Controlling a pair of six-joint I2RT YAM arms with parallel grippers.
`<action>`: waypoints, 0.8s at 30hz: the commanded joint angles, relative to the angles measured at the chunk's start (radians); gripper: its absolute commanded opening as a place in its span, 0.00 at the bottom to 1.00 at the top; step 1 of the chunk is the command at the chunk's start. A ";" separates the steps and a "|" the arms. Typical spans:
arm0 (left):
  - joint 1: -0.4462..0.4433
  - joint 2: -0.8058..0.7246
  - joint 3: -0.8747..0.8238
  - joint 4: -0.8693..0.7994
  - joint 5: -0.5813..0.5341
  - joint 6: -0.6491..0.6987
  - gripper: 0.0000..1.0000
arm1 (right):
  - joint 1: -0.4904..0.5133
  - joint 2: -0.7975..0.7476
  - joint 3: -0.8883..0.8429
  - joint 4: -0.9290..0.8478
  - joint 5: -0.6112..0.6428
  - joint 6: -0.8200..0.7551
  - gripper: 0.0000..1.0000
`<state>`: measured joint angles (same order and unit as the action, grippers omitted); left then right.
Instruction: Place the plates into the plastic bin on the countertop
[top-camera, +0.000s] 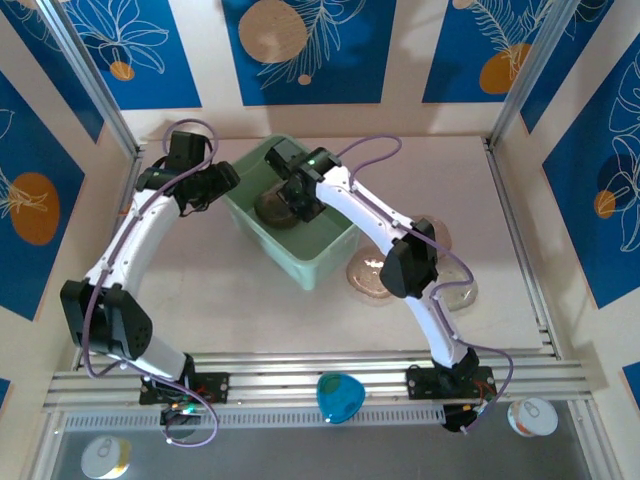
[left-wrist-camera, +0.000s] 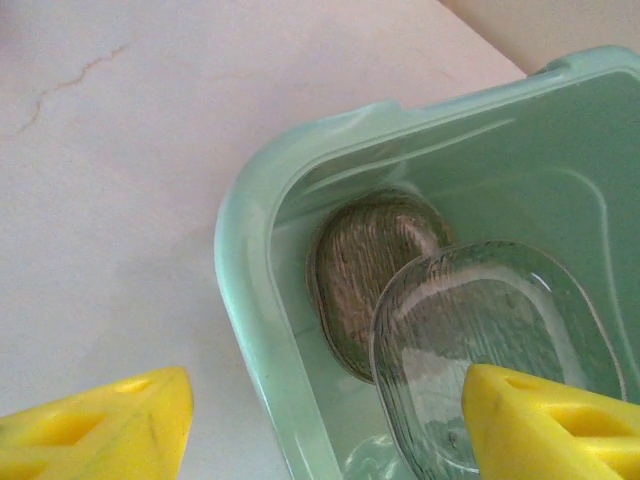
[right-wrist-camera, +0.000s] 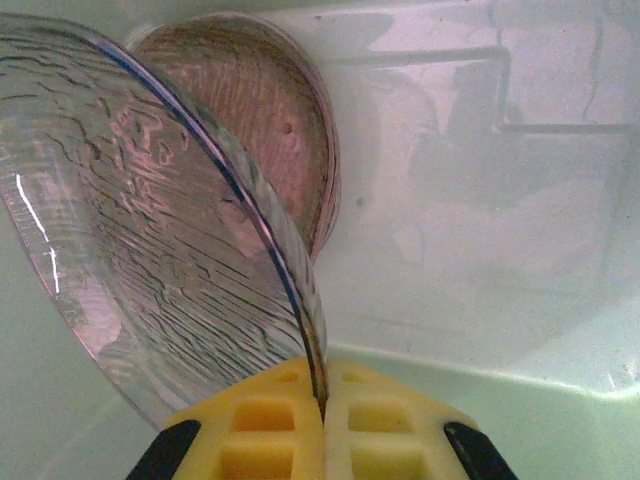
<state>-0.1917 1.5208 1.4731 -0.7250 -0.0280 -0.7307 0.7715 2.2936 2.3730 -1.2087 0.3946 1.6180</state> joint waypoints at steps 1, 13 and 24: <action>0.010 -0.033 0.031 -0.039 -0.027 0.068 0.73 | 0.005 0.029 0.002 0.014 0.077 0.071 0.00; 0.029 -0.069 -0.018 -0.052 -0.018 0.109 0.76 | -0.005 0.144 0.056 0.012 0.112 0.111 0.00; 0.033 -0.076 -0.062 -0.079 -0.003 0.109 0.76 | -0.013 0.135 0.051 0.028 0.166 0.081 0.38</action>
<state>-0.1719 1.4776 1.4212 -0.7712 -0.0349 -0.6441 0.7605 2.4485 2.4020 -1.1660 0.5076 1.6966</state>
